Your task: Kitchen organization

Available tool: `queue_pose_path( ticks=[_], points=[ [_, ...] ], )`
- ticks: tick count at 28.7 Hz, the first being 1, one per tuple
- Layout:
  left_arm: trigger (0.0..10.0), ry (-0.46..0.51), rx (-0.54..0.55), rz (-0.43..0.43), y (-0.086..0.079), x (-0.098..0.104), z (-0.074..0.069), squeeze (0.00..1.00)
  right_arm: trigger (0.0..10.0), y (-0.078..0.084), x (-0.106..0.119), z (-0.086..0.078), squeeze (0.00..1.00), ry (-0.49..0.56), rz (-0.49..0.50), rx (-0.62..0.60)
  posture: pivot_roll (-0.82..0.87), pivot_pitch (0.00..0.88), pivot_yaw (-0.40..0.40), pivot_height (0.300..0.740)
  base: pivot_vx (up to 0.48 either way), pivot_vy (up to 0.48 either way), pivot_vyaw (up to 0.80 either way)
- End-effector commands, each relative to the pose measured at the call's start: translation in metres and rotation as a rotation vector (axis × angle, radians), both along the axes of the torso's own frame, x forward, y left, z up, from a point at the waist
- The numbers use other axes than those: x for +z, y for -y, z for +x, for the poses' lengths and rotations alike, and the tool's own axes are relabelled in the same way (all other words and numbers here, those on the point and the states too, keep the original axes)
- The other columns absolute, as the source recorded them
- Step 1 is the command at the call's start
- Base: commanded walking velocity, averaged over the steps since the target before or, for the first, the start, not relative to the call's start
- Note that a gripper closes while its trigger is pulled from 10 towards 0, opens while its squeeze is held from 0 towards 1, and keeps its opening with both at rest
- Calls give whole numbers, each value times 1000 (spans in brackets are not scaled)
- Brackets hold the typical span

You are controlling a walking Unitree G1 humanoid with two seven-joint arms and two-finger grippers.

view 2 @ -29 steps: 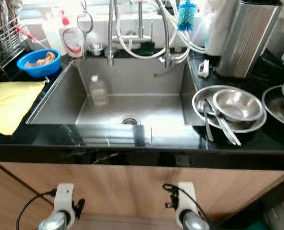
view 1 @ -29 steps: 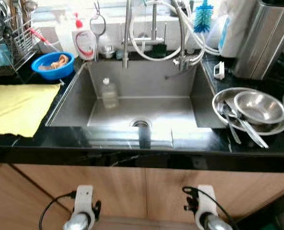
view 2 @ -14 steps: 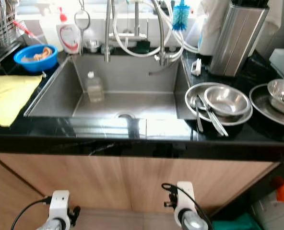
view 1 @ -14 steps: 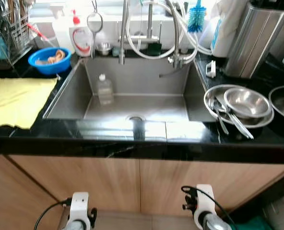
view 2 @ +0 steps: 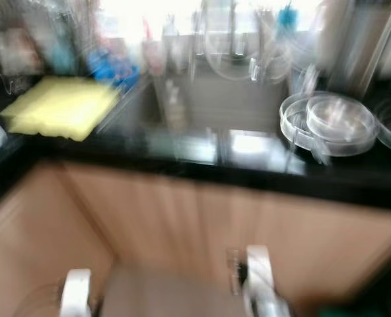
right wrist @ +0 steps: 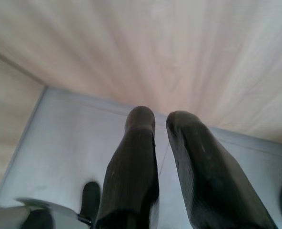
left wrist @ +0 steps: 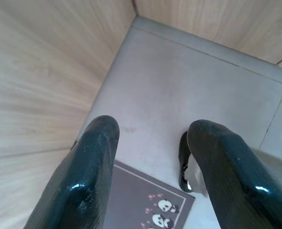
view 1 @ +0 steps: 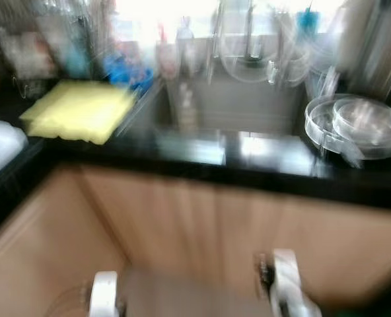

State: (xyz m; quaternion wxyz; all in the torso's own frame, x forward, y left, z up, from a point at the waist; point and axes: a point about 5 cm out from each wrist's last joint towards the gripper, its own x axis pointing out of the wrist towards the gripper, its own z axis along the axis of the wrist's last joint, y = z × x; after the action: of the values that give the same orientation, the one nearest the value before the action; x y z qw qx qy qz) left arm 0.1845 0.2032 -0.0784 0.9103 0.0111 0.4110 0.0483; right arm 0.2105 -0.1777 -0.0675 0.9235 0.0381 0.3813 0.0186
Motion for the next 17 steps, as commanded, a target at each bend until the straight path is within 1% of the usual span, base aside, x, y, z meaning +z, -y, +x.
queue_pose_path(
  ticks=[1,8,17],
  points=[
    [10000,62,-36,20,0,12,21,0,10000,-5,1,3,0,13,17,-3,-84,0,63,740,0,0,0],
    [10000,97,-20,1,-2,16,28,0,10000,-6,2,3,0,21,20,-24,-82,0,63,740,0,0,0],
    [10000,83,-20,2,-4,15,25,0,10000,-6,1,2,0,20,11,-22,-96,0,64,740,0,0,0]
  ],
)
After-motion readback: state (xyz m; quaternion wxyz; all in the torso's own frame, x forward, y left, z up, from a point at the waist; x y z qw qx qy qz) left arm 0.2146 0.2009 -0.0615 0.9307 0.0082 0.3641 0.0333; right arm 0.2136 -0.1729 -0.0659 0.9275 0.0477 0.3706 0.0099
